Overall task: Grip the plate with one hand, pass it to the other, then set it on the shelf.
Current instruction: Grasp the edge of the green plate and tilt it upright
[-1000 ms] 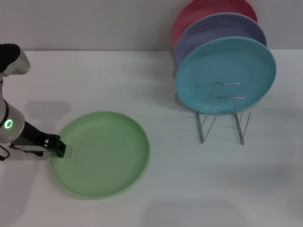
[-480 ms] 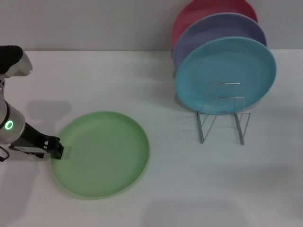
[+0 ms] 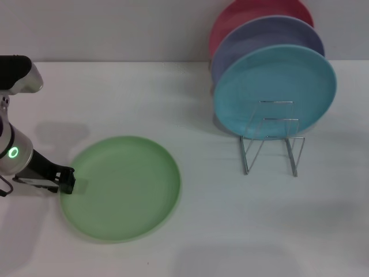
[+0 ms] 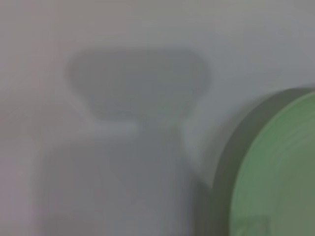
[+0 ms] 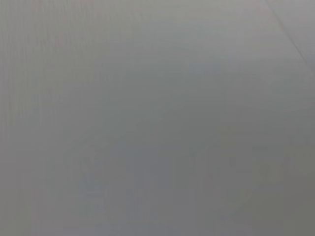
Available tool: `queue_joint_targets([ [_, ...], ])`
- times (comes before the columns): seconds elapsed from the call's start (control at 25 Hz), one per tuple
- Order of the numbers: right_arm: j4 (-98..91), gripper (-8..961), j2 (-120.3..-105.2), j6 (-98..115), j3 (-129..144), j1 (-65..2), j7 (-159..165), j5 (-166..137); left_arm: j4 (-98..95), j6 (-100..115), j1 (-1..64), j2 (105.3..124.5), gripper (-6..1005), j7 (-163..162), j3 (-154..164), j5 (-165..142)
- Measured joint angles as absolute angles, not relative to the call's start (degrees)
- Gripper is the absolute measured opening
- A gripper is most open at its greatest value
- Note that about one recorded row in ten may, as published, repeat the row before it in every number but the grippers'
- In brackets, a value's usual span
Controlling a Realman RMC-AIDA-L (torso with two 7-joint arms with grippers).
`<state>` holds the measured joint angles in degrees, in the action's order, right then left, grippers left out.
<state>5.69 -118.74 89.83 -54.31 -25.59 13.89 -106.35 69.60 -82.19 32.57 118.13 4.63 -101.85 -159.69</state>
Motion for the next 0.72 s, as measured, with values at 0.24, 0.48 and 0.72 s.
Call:
queue_joint_targets([
  [0.24,5.69,750,-118.74,89.82,-54.32,-25.65,13.89,-106.35,68.65,-82.2,33.19,118.13,250,5.35,-101.93,-159.69],
  [0.48,5.72,750,-118.74,89.83,-54.32,-25.75,13.89,-106.35,68.64,-82.13,33.42,118.13,190,5.41,-102.24,-159.67],
  [0.72,5.78,750,-118.74,89.82,-54.32,-25.75,13.89,-106.37,68.64,-81.88,33.5,118.06,82,5.46,-102.12,-159.7],
])
